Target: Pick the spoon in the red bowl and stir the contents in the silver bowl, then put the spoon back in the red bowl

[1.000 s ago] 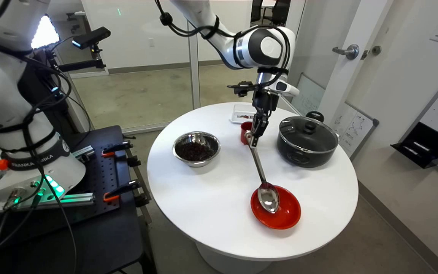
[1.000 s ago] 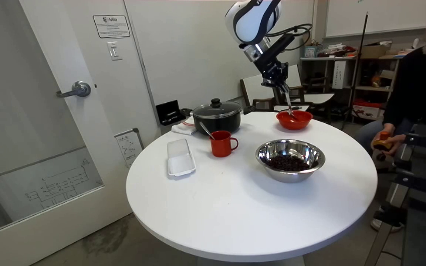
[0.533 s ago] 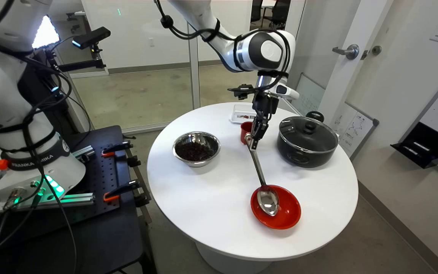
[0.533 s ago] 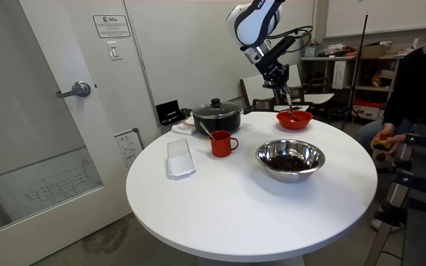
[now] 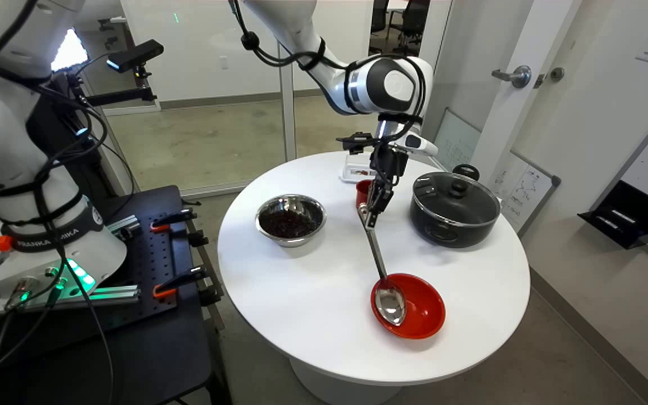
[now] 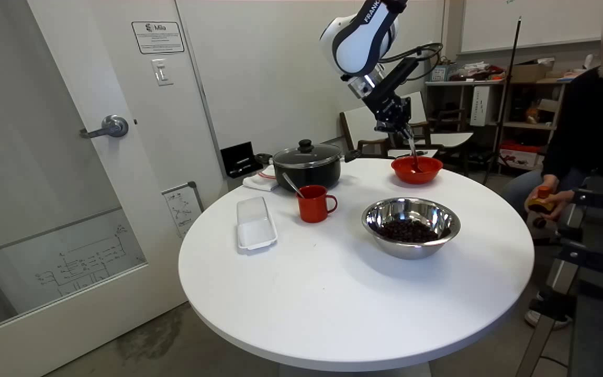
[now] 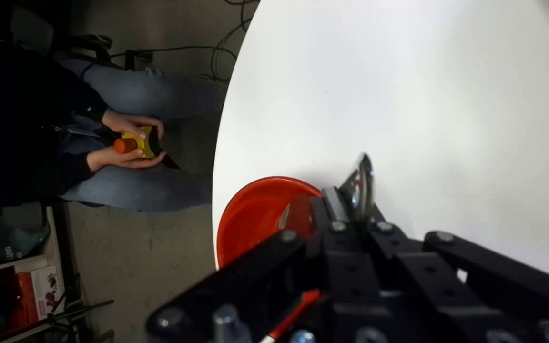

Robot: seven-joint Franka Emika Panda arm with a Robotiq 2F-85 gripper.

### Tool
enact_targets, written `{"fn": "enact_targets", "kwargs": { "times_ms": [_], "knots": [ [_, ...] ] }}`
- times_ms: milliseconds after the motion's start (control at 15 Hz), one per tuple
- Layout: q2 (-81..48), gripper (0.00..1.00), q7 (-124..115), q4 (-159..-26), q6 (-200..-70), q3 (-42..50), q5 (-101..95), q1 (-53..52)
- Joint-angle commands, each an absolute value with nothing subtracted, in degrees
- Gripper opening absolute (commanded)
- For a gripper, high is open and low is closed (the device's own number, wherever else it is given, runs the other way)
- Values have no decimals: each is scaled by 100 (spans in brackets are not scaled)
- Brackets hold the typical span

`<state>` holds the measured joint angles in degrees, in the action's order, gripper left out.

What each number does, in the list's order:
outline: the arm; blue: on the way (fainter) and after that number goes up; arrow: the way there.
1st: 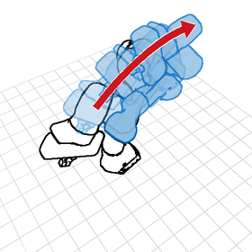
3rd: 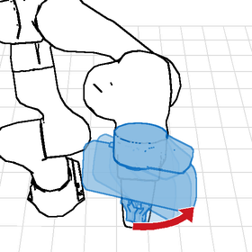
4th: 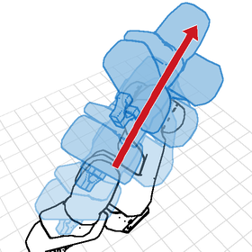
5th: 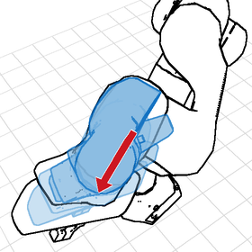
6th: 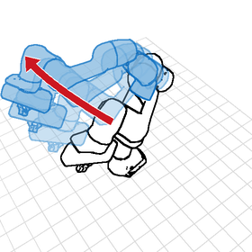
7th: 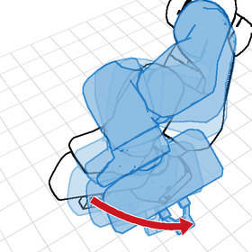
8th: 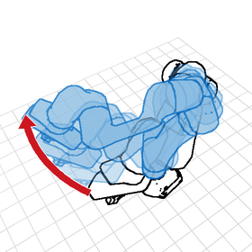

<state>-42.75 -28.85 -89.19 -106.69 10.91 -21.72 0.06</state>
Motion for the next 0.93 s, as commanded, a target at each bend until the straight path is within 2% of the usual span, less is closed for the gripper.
{"fn": "enact_targets", "kwargs": {
  "times_ms": [0,867],
  "knots": [
    [-4402,1,-2716,-8742,-10498,1195,-2244,-113],
    [-4575,1,-2653,-8604,-10399,1288,-2454,-229]
  ]
}}
